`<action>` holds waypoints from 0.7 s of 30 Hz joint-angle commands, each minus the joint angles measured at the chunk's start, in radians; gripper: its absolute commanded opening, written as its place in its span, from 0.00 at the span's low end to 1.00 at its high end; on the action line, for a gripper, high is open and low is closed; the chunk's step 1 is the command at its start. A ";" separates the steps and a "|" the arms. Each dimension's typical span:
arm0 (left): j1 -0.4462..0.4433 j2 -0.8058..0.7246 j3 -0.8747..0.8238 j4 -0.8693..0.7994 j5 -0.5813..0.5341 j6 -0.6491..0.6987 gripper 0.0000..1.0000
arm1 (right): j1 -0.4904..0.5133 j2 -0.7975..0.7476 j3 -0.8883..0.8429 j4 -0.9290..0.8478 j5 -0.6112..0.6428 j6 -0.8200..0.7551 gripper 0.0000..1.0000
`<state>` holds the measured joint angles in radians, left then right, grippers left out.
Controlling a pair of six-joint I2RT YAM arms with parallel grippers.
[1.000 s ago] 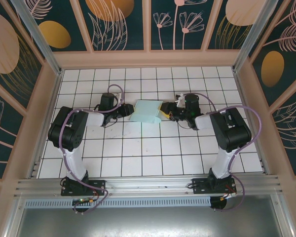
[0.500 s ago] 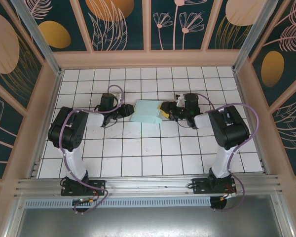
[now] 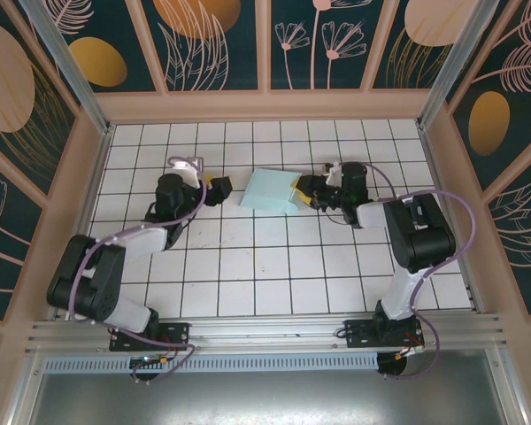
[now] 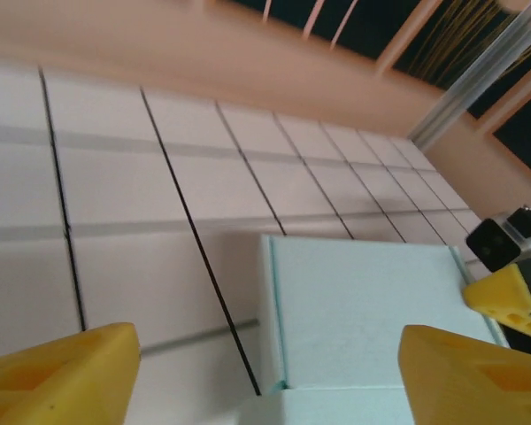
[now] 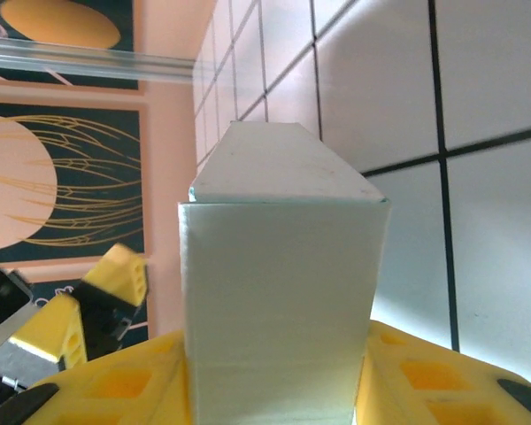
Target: Fold the paper box
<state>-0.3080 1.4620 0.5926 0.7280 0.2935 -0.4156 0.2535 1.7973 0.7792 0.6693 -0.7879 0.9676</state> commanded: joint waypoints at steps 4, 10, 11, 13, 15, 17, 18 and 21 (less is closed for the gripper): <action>-0.105 -0.164 -0.175 0.319 -0.222 0.484 0.83 | -0.043 -0.103 0.006 -0.031 -0.036 -0.020 0.44; -0.213 -0.198 -0.243 0.467 -0.367 0.783 0.97 | -0.075 -0.179 0.007 -0.072 -0.054 -0.026 0.44; -0.223 -0.188 -0.250 0.494 -0.382 0.827 0.98 | -0.079 -0.192 0.006 -0.078 -0.057 -0.026 0.44; -0.260 -0.158 -0.263 0.561 -0.436 0.946 0.98 | -0.085 -0.212 0.003 -0.091 -0.060 -0.029 0.44; -0.303 -0.107 -0.283 0.649 -0.459 1.118 0.97 | -0.088 -0.230 0.000 -0.099 -0.065 -0.027 0.44; -0.348 -0.028 -0.287 0.779 -0.528 1.256 0.96 | -0.088 -0.249 -0.003 -0.101 -0.075 -0.021 0.44; -0.364 0.003 -0.286 0.825 -0.557 1.309 0.96 | -0.089 -0.258 -0.004 -0.099 -0.078 -0.017 0.44; -0.413 0.124 -0.273 1.042 -0.640 1.482 0.97 | -0.089 -0.283 -0.008 -0.098 -0.095 -0.006 0.44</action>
<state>-0.6910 1.5127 0.3202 1.4609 -0.2260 0.7925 0.1707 1.5585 0.7784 0.5686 -0.8417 0.9607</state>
